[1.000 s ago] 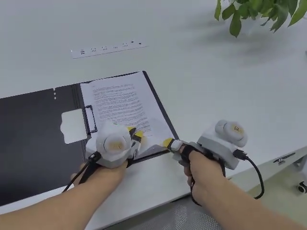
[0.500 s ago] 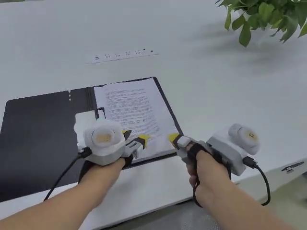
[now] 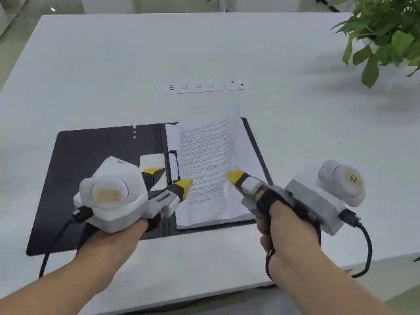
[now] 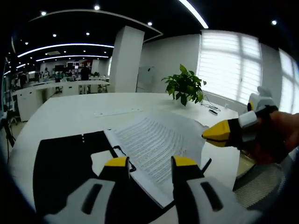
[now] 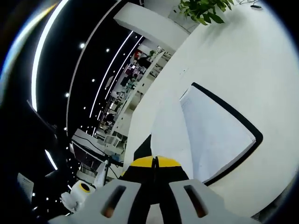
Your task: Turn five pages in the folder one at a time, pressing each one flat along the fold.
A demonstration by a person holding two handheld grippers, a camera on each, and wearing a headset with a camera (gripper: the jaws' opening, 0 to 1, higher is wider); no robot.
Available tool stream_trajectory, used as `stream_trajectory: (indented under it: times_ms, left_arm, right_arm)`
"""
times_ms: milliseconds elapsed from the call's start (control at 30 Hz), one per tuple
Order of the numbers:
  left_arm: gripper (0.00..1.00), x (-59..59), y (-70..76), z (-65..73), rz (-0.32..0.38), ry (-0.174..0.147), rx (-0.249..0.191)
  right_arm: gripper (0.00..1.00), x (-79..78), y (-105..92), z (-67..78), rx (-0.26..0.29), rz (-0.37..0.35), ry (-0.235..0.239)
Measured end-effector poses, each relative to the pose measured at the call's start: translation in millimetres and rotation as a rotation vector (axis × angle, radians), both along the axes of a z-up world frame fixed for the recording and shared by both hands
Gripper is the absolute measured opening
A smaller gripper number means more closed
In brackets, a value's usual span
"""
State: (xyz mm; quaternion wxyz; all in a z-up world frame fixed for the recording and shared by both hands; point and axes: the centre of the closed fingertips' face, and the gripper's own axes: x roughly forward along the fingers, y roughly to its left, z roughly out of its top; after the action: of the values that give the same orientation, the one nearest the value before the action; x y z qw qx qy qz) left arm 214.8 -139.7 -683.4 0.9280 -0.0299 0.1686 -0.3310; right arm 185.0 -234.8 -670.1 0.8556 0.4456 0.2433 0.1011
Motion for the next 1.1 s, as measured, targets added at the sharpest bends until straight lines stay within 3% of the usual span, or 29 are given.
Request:
stream_trajectory:
  times_ms: [233,433,800,1100]
  left_arm:
    - [0.34,-3.1,44.6,14.8,0.059,-0.036,-0.004]
    - [0.35,-5.9,78.0,23.7,0.104,-0.062,-0.016]
    - [0.34,-11.6,117.9,29.7,0.156,-0.073,-0.016]
    - [0.33,-8.5,142.7,24.5,0.186,-0.064,-0.014]
  right_arm:
    - [0.0,1.7,46.0,7.2,-0.043,0.095,-0.028]
    - [0.0,-2.2,87.0,-0.1,-0.083,0.192,-0.009]
    - [0.0,-5.9,142.3,-19.1,-0.143,0.309,0.03]
    - [0.0,-5.1,186.2,-42.7,-0.18,0.404,0.078]
